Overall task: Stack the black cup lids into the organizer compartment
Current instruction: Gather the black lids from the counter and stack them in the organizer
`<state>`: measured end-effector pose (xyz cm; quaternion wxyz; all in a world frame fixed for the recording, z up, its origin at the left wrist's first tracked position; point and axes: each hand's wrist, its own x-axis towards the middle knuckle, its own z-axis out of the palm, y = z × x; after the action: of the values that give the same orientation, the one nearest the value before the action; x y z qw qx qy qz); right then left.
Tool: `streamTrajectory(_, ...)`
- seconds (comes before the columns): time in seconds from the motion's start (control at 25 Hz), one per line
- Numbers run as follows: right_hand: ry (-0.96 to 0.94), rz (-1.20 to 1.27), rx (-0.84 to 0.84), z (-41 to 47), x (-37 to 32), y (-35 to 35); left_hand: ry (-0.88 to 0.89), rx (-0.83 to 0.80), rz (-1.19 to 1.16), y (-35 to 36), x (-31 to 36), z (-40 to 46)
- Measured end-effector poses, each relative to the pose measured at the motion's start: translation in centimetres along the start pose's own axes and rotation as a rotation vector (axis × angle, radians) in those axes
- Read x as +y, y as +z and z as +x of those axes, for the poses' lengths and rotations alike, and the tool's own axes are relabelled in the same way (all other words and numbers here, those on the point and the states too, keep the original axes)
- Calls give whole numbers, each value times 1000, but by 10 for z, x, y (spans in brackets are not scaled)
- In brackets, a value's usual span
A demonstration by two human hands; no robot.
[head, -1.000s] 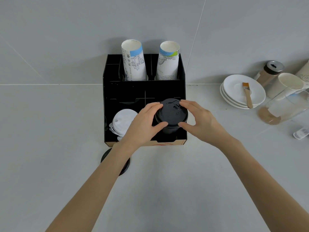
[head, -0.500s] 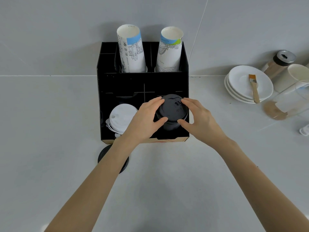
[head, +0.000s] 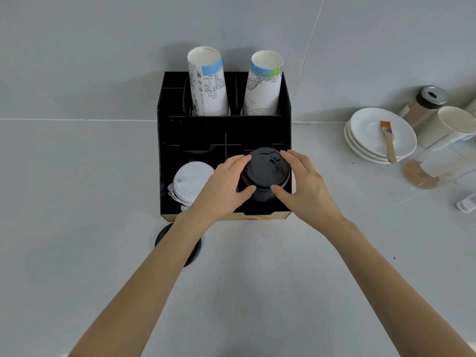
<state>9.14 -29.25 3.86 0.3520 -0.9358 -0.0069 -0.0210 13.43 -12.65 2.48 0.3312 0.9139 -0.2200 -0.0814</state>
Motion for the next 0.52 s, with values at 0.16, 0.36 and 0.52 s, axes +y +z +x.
streamTrajectory(0.16,-57,25,34,-6,-19,-1,-25,27,-34,-8,-8,-19)
streamTrajectory(0.36,-168,54,-34,-20,-47,21,-155,86,-85,-21,-27,-55)
streamTrajectory(0.52,-235,74,-161,-34,-63,48,-165,171,-107,-30,-44,-85)
